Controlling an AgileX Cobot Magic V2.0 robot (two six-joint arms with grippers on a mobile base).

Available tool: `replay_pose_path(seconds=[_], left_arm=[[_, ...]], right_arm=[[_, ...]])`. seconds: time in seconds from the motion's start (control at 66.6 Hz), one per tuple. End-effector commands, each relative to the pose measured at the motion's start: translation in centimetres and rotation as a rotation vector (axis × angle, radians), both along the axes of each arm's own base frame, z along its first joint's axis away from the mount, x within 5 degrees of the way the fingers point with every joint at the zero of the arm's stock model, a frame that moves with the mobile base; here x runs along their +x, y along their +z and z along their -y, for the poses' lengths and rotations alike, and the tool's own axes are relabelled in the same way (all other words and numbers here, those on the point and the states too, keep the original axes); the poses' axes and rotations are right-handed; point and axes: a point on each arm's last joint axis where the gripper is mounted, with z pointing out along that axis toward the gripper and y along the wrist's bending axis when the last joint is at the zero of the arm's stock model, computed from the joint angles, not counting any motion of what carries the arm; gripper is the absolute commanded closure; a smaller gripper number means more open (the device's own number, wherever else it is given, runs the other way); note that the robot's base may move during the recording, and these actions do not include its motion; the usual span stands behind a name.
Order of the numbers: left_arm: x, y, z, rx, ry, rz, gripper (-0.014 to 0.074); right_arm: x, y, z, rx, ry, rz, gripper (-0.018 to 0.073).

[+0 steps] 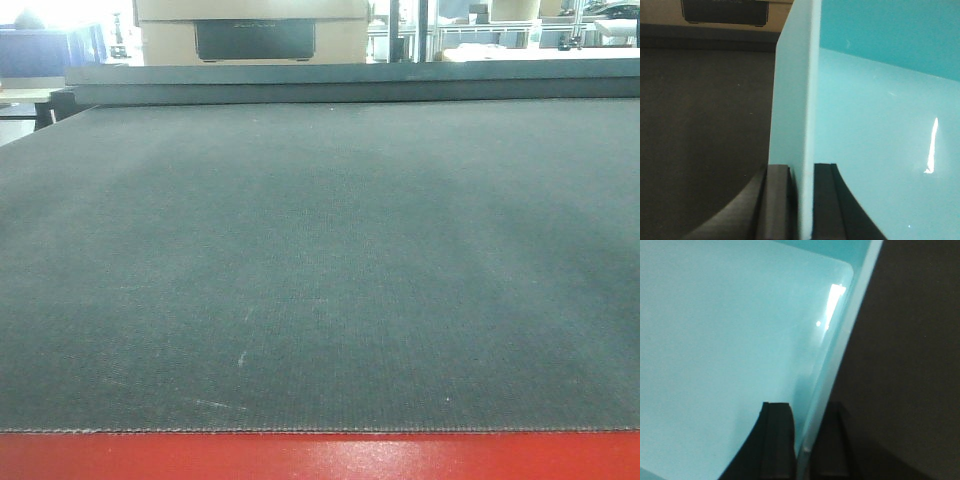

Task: Fetch blue bin and place on conveyor start
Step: 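Lower the teal bin onto the conveyor belt and open both grippers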

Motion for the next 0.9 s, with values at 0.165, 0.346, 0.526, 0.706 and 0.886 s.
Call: replay_pose_path(seconds=[0.165, 0.346, 0.526, 0.706, 0.886], left_arm=[[-0.57, 1.48, 0.16, -0.090, -0.015, 0.081, 0.0707], [-0.57, 1.48, 0.16, -0.090, -0.015, 0.081, 0.0707], [-0.57, 1.48, 0.16, -0.090, -0.015, 0.081, 0.0707], [-0.57, 1.48, 0.16, -0.090, -0.015, 0.081, 0.0707], [-0.64, 1.25, 0.18, -0.089, -0.016, 0.054, 0.0707]], right_arm=[[-0.19, 0.66, 0.19, -0.027, 0.008, 0.048, 0.0711], [-0.19, 0.66, 0.19, -0.027, 0.008, 0.048, 0.0711], [-0.16, 0.69, 0.19, -0.026, 0.007, 0.053, 0.0711], [-0.15, 0.72, 0.19, -0.025, 0.007, 0.056, 0.0711], [-0.15, 0.91, 0.14, -0.014, 0.007, 0.073, 0.0711]])
